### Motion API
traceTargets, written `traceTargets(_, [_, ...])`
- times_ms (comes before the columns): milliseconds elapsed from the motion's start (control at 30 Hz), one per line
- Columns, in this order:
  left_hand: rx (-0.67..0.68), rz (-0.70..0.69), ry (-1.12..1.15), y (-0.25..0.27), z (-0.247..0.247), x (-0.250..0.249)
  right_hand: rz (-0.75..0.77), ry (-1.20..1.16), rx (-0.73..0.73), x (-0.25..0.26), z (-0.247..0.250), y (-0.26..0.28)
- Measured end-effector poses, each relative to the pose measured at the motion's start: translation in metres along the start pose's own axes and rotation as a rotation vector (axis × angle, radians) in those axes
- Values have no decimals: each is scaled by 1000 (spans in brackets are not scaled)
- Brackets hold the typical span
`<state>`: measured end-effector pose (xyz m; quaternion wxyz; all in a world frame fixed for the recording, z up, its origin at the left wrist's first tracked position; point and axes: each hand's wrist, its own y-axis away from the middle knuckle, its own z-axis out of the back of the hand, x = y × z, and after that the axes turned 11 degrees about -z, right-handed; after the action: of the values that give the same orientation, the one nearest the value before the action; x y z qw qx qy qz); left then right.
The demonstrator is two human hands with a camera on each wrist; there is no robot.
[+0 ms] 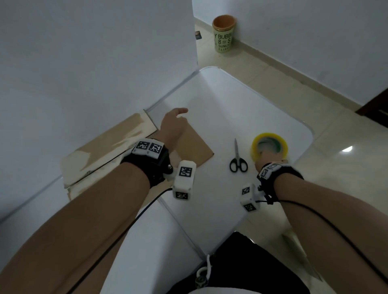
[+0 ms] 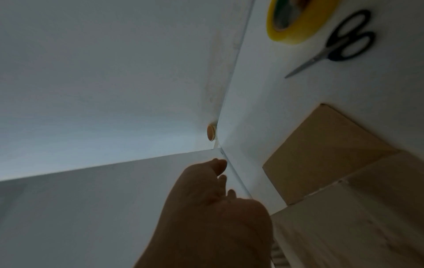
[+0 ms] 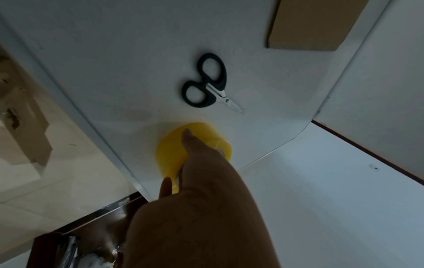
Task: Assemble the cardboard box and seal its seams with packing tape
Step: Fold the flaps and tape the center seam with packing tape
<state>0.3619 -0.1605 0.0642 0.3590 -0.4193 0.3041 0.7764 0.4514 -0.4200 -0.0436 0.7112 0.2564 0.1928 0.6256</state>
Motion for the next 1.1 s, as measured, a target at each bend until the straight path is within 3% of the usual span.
traceTargets(133, [14, 95, 167, 0, 3, -13, 5, -16, -3, 5, 3, -3])
traceTargets(233, [14, 83, 215, 1, 10, -20, 67, 38, -97, 20, 19, 8])
traceTargets(400, [-24, -100, 137, 4, 32, -30, 280, -404, 26, 94, 77, 46])
traceTargets(433, [-10, -147, 78, 6, 40, -33, 313, -514, 83, 112, 89, 55])
traceTargets(533, [73, -345, -228, 14, 74, -34, 446, -841, 437, 160, 113, 105])
traceTargets(633, [116, -529, -415, 23, 110, -32, 584, -857, 676, 192, 119, 152])
traceTargets(900, [-183, -462, -429, 71, 202, -7, 786, -677, 948, 250, 99, 234])
traceTargets(1100, [-284, -140, 152, 97, 244, 26, 870, -513, 1066, 275, 79, 266])
